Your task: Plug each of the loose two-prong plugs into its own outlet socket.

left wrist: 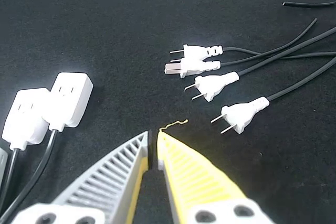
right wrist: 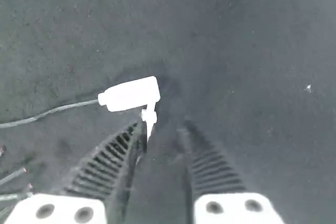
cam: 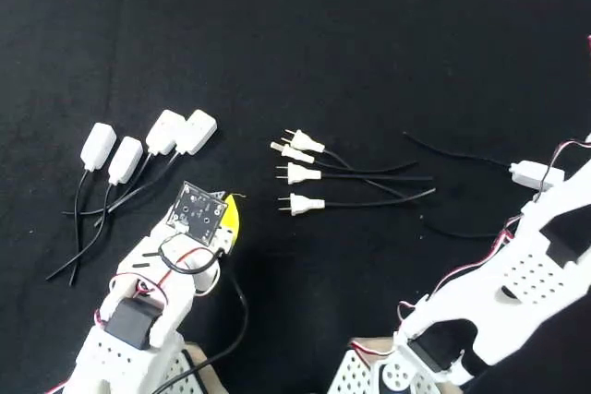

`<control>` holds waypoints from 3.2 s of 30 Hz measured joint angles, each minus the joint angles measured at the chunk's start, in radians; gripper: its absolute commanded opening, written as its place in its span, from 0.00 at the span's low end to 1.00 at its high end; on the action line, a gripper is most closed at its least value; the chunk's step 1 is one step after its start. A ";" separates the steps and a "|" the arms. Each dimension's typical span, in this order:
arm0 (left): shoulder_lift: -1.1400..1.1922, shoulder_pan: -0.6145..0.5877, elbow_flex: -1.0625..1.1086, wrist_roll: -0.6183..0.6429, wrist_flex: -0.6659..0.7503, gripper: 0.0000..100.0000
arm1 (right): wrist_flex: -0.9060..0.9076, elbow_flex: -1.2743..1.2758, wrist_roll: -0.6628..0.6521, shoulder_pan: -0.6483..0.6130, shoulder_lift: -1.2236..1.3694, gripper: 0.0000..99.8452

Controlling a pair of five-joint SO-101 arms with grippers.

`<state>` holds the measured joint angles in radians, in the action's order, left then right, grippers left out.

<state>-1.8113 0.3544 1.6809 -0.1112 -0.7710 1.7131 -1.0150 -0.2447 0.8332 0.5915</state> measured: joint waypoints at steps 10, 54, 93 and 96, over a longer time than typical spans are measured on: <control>0.000 -0.163 -0.014 0.000 -0.005 0.05 | 0.020 0.115 -0.094 -0.078 -0.026 0.01; -0.002 -1.025 -0.014 -0.423 -0.430 0.05 | -0.560 1.436 1.172 -1.238 -0.433 0.17; -0.002 -1.011 -0.008 -0.423 -0.430 0.05 | -0.187 1.160 0.867 -1.217 -0.267 0.01; -0.002 -1.011 -0.008 -0.423 -0.430 0.05 | -0.181 1.140 0.660 -1.215 -0.265 0.01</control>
<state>-1.8128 -0.6567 1.6732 -0.5347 -1.2006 1.5321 0.1250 0.4150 -0.3821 0.3261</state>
